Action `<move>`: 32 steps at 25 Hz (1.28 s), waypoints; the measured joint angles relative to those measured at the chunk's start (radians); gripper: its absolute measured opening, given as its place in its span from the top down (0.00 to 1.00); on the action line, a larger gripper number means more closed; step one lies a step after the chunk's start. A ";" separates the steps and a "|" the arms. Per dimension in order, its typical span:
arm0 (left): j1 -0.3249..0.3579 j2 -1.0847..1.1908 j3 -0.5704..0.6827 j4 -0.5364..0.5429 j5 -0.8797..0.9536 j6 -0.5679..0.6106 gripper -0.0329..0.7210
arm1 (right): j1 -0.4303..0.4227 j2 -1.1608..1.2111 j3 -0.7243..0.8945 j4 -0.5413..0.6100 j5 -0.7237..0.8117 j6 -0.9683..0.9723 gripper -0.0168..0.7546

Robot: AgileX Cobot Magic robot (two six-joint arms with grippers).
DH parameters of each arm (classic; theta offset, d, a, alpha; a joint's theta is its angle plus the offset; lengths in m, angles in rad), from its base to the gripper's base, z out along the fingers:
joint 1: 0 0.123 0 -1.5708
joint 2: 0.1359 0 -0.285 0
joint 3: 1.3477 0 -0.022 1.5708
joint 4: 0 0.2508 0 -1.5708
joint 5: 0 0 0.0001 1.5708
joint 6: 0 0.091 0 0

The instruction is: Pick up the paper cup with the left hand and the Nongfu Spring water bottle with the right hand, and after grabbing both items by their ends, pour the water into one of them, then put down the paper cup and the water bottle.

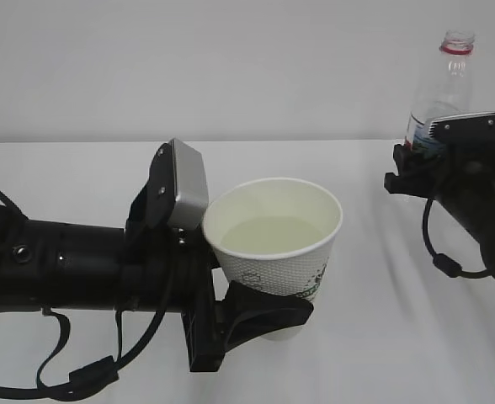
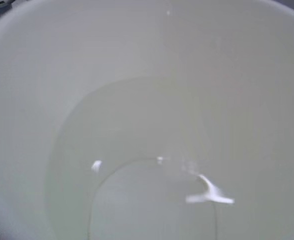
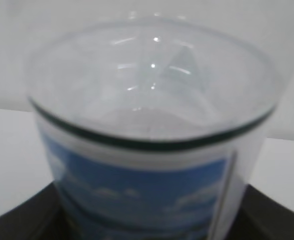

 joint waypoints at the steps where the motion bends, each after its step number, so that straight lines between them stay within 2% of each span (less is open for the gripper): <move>1: 0.000 0.000 0.000 0.000 0.000 0.000 0.27 | 0.000 0.012 -0.013 0.002 0.000 0.000 0.36; 13: 0.000 0.000 0.000 -0.004 0.004 0.000 0.27 | 0.000 0.153 -0.137 0.002 -0.024 0.000 0.36; 25: 0.000 0.000 0.000 -0.008 0.015 0.000 0.28 | 0.000 0.194 -0.165 0.002 -0.032 0.000 0.36; 32: 0.000 0.000 0.000 -0.008 0.016 0.000 0.28 | 0.000 0.194 -0.165 0.002 -0.062 0.041 0.19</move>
